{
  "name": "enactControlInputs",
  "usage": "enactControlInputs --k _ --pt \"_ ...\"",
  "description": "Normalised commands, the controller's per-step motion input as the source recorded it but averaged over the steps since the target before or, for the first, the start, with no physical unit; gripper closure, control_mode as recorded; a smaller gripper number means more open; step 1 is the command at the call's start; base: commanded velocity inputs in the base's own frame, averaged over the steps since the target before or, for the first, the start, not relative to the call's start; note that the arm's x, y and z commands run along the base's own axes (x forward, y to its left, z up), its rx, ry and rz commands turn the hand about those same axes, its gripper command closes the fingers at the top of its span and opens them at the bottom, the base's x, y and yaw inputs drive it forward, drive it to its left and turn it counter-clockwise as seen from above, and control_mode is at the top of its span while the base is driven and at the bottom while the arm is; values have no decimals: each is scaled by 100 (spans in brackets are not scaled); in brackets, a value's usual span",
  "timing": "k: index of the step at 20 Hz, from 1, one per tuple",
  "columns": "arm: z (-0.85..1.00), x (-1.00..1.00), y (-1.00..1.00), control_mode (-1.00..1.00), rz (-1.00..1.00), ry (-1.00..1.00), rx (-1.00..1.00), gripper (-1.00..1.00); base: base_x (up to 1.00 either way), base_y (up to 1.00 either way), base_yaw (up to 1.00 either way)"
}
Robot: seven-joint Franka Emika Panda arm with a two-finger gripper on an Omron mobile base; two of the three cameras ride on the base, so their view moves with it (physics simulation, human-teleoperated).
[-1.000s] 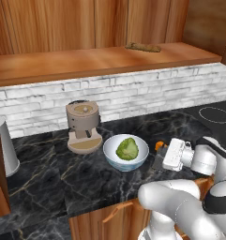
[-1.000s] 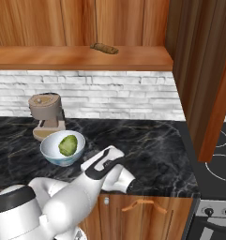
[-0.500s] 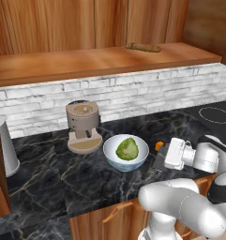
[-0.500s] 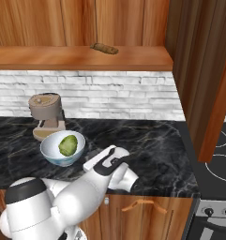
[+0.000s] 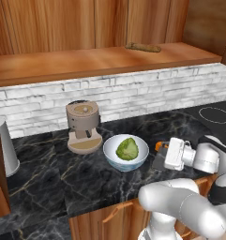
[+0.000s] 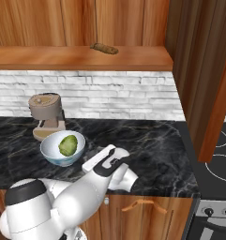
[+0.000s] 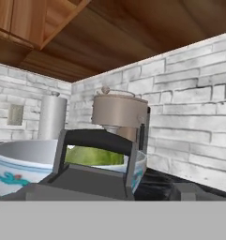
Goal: Pick the cheese from the fridge and the cheese grater from the cabinet and place them next to the salad bowl.
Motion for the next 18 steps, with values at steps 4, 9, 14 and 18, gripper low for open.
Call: enactControlInputs --k 4,9,14,18 --pt "14 -29 26 -100 0 0 0 -100 0 0 0" --pt "7 -20 7 -100 0 0 0 -100 0 0 0" --pt "0 0 22 -100 0 0 -5 -100 0 0 0" --pt "0 0 2 -100 -1 -9 -11 -100 0 0 0"
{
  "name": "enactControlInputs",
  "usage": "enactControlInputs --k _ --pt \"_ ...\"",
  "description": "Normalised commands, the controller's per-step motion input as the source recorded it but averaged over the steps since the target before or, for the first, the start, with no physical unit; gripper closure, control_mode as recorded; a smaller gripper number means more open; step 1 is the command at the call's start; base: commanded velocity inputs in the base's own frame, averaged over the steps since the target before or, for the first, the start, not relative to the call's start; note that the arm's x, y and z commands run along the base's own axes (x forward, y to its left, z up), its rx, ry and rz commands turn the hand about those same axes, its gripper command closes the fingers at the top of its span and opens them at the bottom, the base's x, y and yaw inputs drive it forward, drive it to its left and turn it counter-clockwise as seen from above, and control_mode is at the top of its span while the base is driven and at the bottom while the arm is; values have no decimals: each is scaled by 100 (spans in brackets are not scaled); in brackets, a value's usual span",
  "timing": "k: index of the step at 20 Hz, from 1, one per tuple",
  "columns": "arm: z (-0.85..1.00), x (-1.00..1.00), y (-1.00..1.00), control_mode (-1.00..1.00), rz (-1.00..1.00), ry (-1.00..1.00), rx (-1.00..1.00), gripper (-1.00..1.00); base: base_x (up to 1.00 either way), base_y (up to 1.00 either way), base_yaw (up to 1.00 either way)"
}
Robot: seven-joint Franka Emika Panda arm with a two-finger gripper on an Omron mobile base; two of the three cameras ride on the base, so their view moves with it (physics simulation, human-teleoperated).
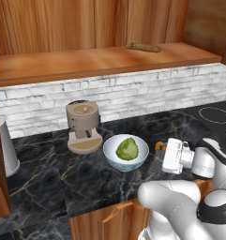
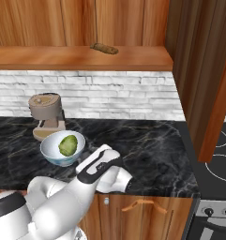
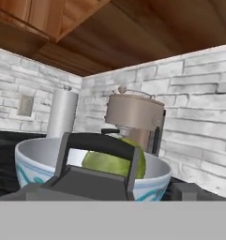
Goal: Pick the cheese from the fridge and the cheese grater from the cabinet and place them next to the salad bowl.
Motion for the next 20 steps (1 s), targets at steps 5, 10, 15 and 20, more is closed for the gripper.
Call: enactControlInputs --k 5,10,15,20 --pt "-24 0 0 -100 0 -18 -13 -100 0 0 0" --pt "-61 0 0 -100 0 -15 -13 -100 0 0 0" --pt "-67 -3 0 -100 0 -11 -17 -100 0 0 0" --pt "-13 -42 0 -100 0 -12 -11 -100 0 0 0"
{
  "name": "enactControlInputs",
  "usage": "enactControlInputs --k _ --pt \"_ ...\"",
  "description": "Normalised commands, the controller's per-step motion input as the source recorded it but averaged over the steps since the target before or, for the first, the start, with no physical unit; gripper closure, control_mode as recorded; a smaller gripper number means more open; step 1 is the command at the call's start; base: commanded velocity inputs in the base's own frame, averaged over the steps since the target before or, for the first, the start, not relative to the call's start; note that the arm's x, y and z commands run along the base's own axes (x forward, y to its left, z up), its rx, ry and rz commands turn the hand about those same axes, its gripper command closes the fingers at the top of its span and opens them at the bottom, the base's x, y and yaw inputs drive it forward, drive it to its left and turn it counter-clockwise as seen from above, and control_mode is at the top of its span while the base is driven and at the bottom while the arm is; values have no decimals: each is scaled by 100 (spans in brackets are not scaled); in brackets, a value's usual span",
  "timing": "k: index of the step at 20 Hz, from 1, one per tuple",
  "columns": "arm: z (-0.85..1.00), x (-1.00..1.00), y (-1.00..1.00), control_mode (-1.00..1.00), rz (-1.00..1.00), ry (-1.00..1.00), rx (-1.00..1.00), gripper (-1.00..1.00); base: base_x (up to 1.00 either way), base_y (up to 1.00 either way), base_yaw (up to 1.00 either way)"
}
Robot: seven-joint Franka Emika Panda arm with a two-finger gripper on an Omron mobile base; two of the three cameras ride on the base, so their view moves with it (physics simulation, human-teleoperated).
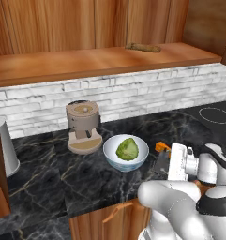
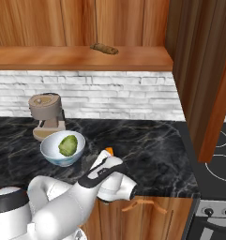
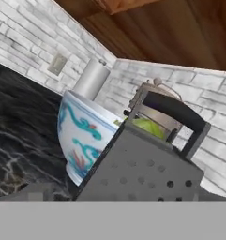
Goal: Pick the cheese from the fridge and the cheese grater from the cabinet and place them next to the salad bowl.
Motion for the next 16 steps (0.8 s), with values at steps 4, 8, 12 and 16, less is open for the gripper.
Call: enactControlInputs --k 4,8,12,16 --pt "21 -52 0 -100 0 -13 -3 -100 0 0 0" --pt "66 -25 17 -100 -3 -2 0 -100 0 0 0" --pt "79 0 22 -100 -4 2 0 -100 0 0 0" --pt "88 -27 2 -100 -3 3 0 -100 0 0 0"
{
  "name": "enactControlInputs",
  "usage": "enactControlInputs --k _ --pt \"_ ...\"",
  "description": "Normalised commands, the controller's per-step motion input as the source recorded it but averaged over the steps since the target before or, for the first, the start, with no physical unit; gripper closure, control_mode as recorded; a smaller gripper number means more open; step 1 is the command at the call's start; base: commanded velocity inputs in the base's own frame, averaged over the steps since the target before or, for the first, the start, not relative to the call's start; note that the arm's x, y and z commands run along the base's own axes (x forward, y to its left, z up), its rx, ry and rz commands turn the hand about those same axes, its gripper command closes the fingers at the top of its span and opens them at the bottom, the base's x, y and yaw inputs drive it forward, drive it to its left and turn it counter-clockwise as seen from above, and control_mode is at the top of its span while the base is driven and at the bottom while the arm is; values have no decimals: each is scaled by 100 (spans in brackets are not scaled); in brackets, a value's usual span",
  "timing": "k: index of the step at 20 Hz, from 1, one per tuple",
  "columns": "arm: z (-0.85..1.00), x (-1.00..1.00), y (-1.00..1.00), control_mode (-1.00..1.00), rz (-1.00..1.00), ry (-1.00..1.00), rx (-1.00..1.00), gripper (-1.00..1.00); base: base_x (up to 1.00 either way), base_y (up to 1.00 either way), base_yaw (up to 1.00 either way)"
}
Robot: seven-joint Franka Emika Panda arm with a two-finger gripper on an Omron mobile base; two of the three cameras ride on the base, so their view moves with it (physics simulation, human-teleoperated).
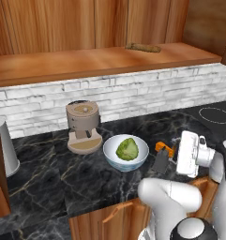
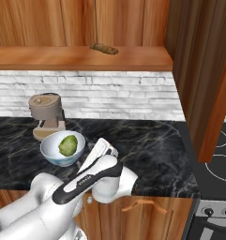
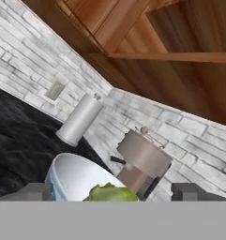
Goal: Pick the cheese from the fridge and the cheese grater from the cabinet and place them next to the salad bowl.
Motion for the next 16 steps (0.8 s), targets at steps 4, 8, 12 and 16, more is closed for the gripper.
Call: enactControlInputs --k 4,8,12,16 --pt "99 -76 -1 -100 -4 2 -1 -100 0 0 0" --pt "100 -75 -6 -100 0 0 -11 -100 0 0 0" --pt "91 -69 -12 -100 0 -3 -21 -100 0 0 0" --pt "80 -66 -37 -100 0 -3 -19 -100 0 0 0"
